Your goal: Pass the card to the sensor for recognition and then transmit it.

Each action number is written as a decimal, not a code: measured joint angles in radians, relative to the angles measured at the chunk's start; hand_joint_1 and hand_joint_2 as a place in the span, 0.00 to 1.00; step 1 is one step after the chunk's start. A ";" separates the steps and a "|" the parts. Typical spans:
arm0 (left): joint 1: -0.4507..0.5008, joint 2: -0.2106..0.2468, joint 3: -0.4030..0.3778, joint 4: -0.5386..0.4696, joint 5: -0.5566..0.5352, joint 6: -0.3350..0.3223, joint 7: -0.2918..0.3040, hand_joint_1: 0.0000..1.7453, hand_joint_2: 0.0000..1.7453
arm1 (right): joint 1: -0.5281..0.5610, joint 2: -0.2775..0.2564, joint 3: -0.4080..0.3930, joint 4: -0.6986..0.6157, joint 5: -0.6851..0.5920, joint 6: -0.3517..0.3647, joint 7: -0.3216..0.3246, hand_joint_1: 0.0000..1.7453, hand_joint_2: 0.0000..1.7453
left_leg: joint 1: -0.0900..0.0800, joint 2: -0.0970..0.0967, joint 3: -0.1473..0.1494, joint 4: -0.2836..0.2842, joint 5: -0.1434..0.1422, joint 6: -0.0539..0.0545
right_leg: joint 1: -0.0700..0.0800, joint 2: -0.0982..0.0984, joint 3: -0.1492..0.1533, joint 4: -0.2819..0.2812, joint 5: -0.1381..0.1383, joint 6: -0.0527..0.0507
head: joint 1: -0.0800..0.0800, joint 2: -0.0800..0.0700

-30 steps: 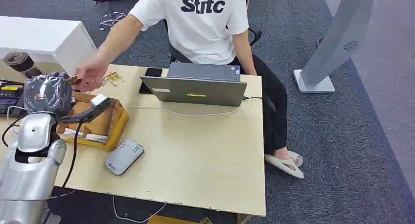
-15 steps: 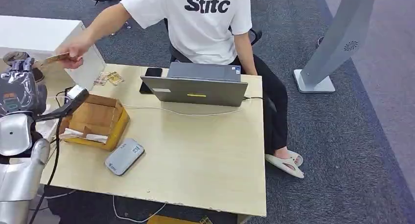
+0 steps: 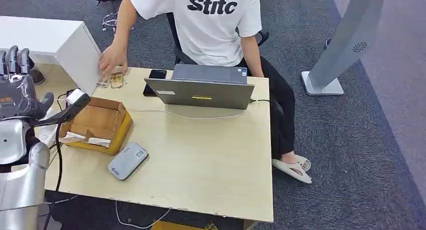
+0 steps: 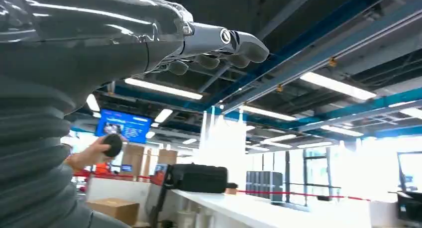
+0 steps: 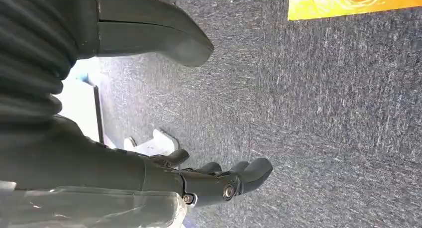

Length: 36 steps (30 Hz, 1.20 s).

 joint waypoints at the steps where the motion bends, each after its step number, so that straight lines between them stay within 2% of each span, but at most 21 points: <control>1: 0.000 -0.016 0.016 -0.008 0.001 0.002 -0.012 0.00 1.00 | 0.000 0.000 0.000 0.000 0.000 0.000 0.000 0.00 1.00 | 0.000 0.000 0.000 0.000 0.000 0.000 | 0.000 0.000 0.000 0.000 0.000 0.000 | 0.000 0.000; 3: 0.000 -0.041 0.040 -0.019 0.004 0.003 -0.028 0.00 1.00 | 0.000 0.000 0.000 0.000 -0.001 0.000 0.000 0.00 1.00 | 0.000 0.000 0.000 0.000 0.000 0.000 | 0.000 0.000 0.000 0.000 0.000 0.000 | 0.000 0.000; 6: 0.013 -0.082 0.067 -0.046 0.037 0.006 -0.110 0.00 1.00 | 0.000 0.000 0.000 0.000 -0.019 -0.001 0.002 0.00 1.00 | 0.000 -0.001 0.000 0.000 0.000 0.000 | 0.000 -0.001 0.000 0.000 0.000 0.000 | 0.001 0.000; 10: 0.093 -0.140 0.076 -0.117 0.093 0.021 -0.192 0.00 1.00 | 0.002 0.000 0.000 0.000 -0.043 -0.005 0.008 0.00 1.00 | 0.000 0.000 0.000 0.000 0.000 0.000 | 0.000 0.000 0.000 0.000 0.000 0.000 | 0.001 0.000; 13: 0.144 -0.173 0.076 -0.157 0.110 0.022 -0.209 0.00 1.00 | 0.002 0.000 0.000 0.000 -0.053 -0.006 0.010 0.00 1.00 | 0.000 0.000 0.000 0.000 0.000 0.000 | 0.000 0.000 0.000 0.000 0.000 0.000 | 0.000 0.000; 16: 0.161 -0.187 0.076 -0.178 0.121 0.019 -0.213 0.00 1.00 | 0.003 0.000 0.000 0.000 -0.053 -0.006 0.010 0.00 1.00 | 0.000 -0.001 0.000 0.000 0.000 0.000 | 0.000 -0.001 0.000 0.000 0.000 0.000 | 0.000 0.000; 18: 0.177 -0.195 0.076 -0.194 0.170 -0.016 -0.234 0.00 1.00 | 0.003 0.001 0.000 0.000 -0.063 -0.006 0.011 0.00 1.00 | 0.000 0.000 0.000 0.000 0.000 0.000 | 0.000 -0.001 0.000 0.000 0.000 0.000 | 0.000 0.000; 20: 0.211 -0.203 0.075 -0.216 0.248 -0.079 -0.245 0.00 1.00 | 0.004 0.003 0.000 0.000 -0.092 -0.008 0.010 0.00 1.00 | 0.000 0.000 0.001 0.000 0.000 0.000 | 0.000 0.000 0.000 0.000 0.000 0.000 | 0.000 0.000; 22: 0.247 -0.202 0.067 -0.234 0.311 -0.160 -0.240 0.00 1.00 | 0.005 0.006 0.000 0.001 -0.119 -0.014 0.010 0.00 1.00 | 0.000 0.000 0.000 0.000 0.000 0.000 | 0.000 0.000 0.000 0.000 0.000 0.000 | 0.000 0.000; 25: 0.296 -0.185 0.049 -0.246 0.311 -0.199 -0.226 0.00 1.00 | 0.006 0.011 0.000 0.003 -0.143 -0.020 0.010 0.00 1.00 | 0.000 0.000 0.000 0.000 0.000 0.000 | 0.000 0.000 0.000 0.000 0.000 0.000 | 0.000 0.000; 30: 0.372 -0.148 0.010 -0.273 0.219 -0.196 -0.176 0.00 1.00 | 0.007 0.021 0.000 0.007 -0.167 -0.021 0.010 0.00 1.00 | 0.000 0.000 0.000 -0.001 0.000 0.000 | 0.000 -0.001 0.000 0.000 -0.001 0.000 | 0.000 0.000; 33: 0.422 -0.119 -0.018 -0.284 0.116 -0.192 -0.142 0.00 1.00 | 0.010 0.024 0.000 0.009 -0.177 -0.021 0.013 0.00 1.00 | 0.000 0.000 0.000 -0.001 -0.001 0.000 | 0.000 -0.001 -0.001 0.000 -0.001 0.000 | 0.000 0.000; 36: 0.445 -0.105 -0.038 -0.288 0.079 -0.191 -0.130 0.00 1.00 | 0.009 0.026 0.000 0.009 -0.179 -0.021 0.019 0.00 1.00 | 0.000 -0.001 0.000 -0.001 -0.001 0.000 | 0.000 -0.001 0.000 0.000 -0.001 0.000 | 0.000 0.000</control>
